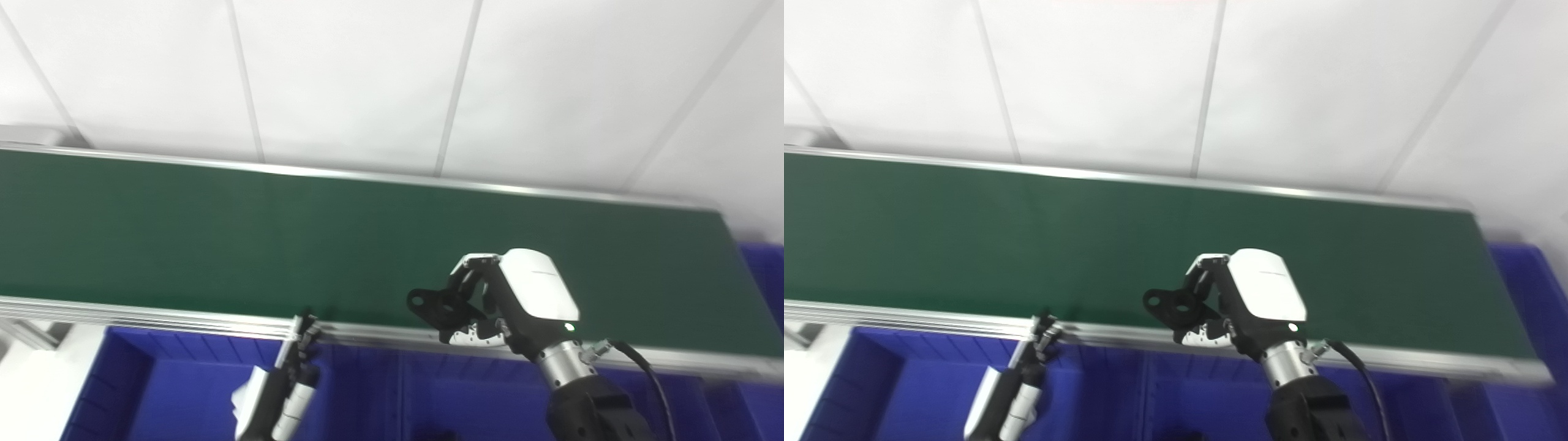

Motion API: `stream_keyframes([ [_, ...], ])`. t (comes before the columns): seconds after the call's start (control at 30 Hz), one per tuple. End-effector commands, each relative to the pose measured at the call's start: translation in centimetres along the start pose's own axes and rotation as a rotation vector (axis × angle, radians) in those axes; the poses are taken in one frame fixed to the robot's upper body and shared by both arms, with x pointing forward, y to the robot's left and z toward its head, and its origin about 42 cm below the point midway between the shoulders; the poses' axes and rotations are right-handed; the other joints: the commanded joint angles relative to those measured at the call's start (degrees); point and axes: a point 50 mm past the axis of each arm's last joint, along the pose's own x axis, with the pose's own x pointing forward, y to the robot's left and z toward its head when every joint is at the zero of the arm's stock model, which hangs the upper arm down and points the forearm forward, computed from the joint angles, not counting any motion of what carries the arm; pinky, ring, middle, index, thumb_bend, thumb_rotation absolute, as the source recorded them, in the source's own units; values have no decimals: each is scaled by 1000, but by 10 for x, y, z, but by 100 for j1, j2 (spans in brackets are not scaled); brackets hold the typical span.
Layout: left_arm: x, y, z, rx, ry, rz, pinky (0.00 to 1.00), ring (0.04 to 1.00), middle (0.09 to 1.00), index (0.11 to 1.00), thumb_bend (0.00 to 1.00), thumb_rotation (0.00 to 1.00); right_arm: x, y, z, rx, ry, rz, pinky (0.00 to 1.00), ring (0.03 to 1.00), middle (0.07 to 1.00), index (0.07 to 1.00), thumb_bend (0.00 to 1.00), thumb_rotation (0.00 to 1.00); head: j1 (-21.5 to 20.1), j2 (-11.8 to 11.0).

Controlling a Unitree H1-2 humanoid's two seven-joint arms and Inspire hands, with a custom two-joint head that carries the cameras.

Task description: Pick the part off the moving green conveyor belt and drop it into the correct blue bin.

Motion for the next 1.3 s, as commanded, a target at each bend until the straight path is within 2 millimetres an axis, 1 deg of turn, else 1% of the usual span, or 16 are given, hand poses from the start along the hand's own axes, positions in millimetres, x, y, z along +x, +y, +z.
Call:
stream_keyframes([
  [0.0,4,8,11,-7,-43,-5,927,944,982,1000,697,1000,-8,-15,10,-16,-53,-70,185,244,471,482,531,0,-132,79],
  [0.03,5,12,13,-4,-41,-10,931,945,983,1000,702,1000,-12,-16,11,-12,-40,-71,185,244,471,482,531,0,-368,219],
  [0.1,7,20,17,-3,-39,-18,936,950,986,1000,741,1000,-18,-16,14,-4,-19,-68,164,225,470,482,531,0,-499,311],
  [0.13,8,23,20,-3,-38,-20,937,950,987,1000,748,1000,-20,-17,16,-4,-6,-63,159,221,470,482,531,0,-591,403],
  [0.17,9,25,22,-7,-35,-22,937,948,985,1000,764,1000,-24,-16,16,-5,5,-57,146,206,470,483,530,0,-591,403],
  [0.2,10,27,24,-14,-32,-24,939,949,984,1000,780,997,-28,-16,16,-5,14,-52,133,192,469,483,530,0,-669,494],
  [0.23,11,29,26,-17,-30,-26,944,950,985,1000,783,990,-31,-16,16,-5,24,-46,133,191,469,483,530,0,-669,494],
  [0.27,12,31,28,-18,-27,-27,940,946,981,1000,777,987,-34,-15,16,-6,32,-39,142,202,470,483,530,0,-735,567],
  [0.33,14,33,30,-23,-25,-29,939,945,981,1000,778,988,-39,-11,14,-13,59,-19,154,215,470,484,530,0,-776,611],
  [0.43,16,36,31,-30,-25,-32,931,941,979,1000,788,980,-42,-3,9,-26,90,7,194,262,473,484,530,0,-781,641],
  [0.67,17,38,33,-30,-24,-39,922,946,991,1000,801,993,-42,12,-9,-109,187,102,171,236,471,485,530,0,-817,711],
  [0.73,17,38,33,-36,-25,-39,923,946,991,1000,803,983,-42,12,-14,-128,219,133,144,210,470,485,531,0,-818,719],
  [0.87,17,37,33,-45,-28,-39,927,945,988,1000,814,976,-46,10,-24,-155,235,166,136,204,470,484,532,0,-814,729],
  [1.0,17,36,35,-45,-29,-42,921,941,989,1000,819,979,-52,11,-36,-181,234,192,188,260,473,484,531,0,-798,734],
  [1.07,17,37,35,-47,-30,-41,918,941,990,1000,818,978,-55,12,-41,-182,245,205,191,265,473,485,531,0,-774,744],
  [1.27,17,37,35,-46,-29,-38,911,943,987,1000,833,973,-56,29,-52,-225,250,215,133,203,470,484,532,0,-774,748],
])
